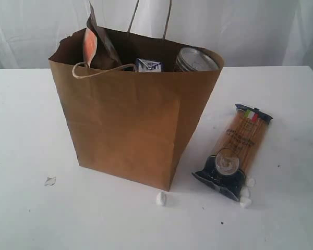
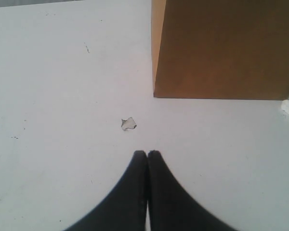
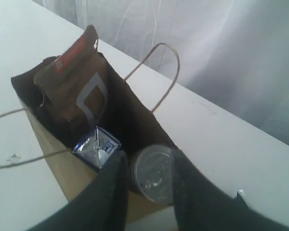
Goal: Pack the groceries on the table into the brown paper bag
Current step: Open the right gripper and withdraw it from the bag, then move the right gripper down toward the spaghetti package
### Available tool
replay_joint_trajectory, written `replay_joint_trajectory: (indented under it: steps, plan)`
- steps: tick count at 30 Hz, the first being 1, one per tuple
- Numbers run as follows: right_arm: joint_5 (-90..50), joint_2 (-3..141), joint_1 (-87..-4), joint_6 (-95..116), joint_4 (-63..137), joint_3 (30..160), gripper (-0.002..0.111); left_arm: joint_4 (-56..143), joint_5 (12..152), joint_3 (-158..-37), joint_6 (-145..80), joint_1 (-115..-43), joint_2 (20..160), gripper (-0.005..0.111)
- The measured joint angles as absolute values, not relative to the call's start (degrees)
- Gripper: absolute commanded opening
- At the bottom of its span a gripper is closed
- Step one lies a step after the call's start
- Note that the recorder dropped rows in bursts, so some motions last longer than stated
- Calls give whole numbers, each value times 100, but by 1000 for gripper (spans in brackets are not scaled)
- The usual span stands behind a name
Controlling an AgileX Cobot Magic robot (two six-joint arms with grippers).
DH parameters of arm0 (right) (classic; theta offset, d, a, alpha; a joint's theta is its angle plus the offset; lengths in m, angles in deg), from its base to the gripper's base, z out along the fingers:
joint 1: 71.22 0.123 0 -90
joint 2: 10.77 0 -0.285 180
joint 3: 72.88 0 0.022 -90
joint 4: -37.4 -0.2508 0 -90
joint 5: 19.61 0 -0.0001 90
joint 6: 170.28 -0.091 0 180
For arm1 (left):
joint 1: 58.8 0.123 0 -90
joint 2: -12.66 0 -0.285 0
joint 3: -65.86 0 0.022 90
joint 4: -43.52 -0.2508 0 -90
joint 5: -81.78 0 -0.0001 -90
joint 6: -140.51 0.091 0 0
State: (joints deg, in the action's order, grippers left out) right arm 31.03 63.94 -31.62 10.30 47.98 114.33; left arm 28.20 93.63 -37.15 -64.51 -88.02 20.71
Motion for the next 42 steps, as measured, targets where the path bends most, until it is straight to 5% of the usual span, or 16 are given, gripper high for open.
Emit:
replay_joint_trajectory:
  steps: [16,22,31,42]
  plan:
    - [3507,4442,-3162,497,5240,8044,26,2820,9363,-3715,-6451,-8802,2071,1]
    - [3042,5016,-3162,783,4534,7189,32,2820,9363,-3715,-6451,-8802,2071,1]
    - [1656,6494,-3134,1181,3701,7071,64,2820,9363,-3715,-6451,-8802,2071,1]
    - [302,7824,-2757,-161,3185,7071,65,2820,9363,-3715,-6451,-8802,2071,1]
